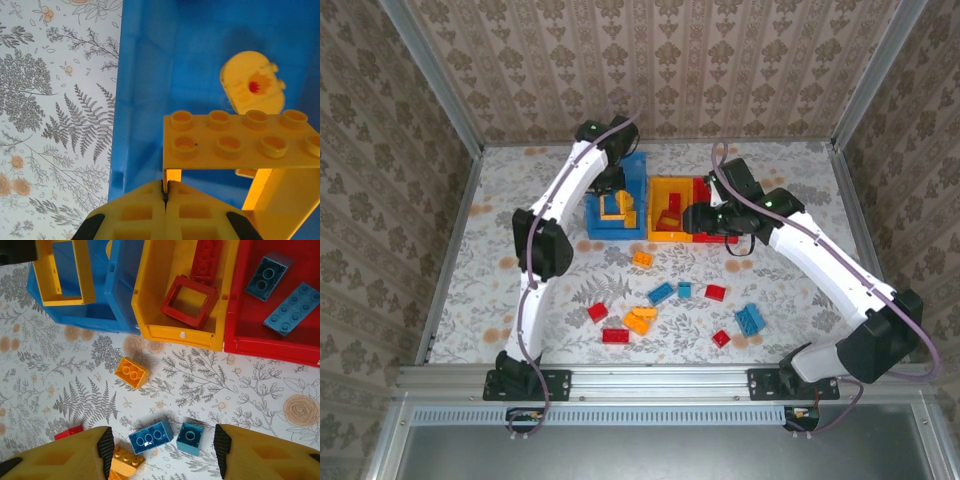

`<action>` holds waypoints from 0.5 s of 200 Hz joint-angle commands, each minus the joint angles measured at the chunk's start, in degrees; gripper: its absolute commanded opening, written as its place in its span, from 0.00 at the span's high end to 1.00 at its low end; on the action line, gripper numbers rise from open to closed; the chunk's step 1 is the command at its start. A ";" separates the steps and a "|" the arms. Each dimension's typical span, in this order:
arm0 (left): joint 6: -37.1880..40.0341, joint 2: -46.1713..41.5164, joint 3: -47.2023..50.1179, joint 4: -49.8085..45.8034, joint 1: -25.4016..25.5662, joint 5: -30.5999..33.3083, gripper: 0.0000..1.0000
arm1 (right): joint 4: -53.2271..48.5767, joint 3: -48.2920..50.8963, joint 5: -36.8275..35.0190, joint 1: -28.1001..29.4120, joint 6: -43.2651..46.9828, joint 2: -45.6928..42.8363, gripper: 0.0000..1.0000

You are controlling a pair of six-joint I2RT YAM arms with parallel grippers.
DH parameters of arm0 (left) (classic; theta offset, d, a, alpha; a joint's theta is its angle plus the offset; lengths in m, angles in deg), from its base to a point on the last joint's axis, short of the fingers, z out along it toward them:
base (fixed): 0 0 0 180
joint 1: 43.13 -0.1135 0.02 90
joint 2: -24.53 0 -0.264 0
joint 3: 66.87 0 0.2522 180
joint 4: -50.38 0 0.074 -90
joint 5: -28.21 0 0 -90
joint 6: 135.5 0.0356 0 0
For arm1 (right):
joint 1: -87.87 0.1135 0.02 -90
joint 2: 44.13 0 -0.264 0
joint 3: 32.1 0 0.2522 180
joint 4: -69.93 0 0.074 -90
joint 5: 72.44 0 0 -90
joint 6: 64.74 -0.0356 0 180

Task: Sort the legos into containers by color

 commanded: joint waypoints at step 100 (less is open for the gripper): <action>-1.33 5.45 -0.36 1.71 0.54 3.61 0.96 | -1.22 -1.73 3.02 -2.12 1.81 3.14 0.40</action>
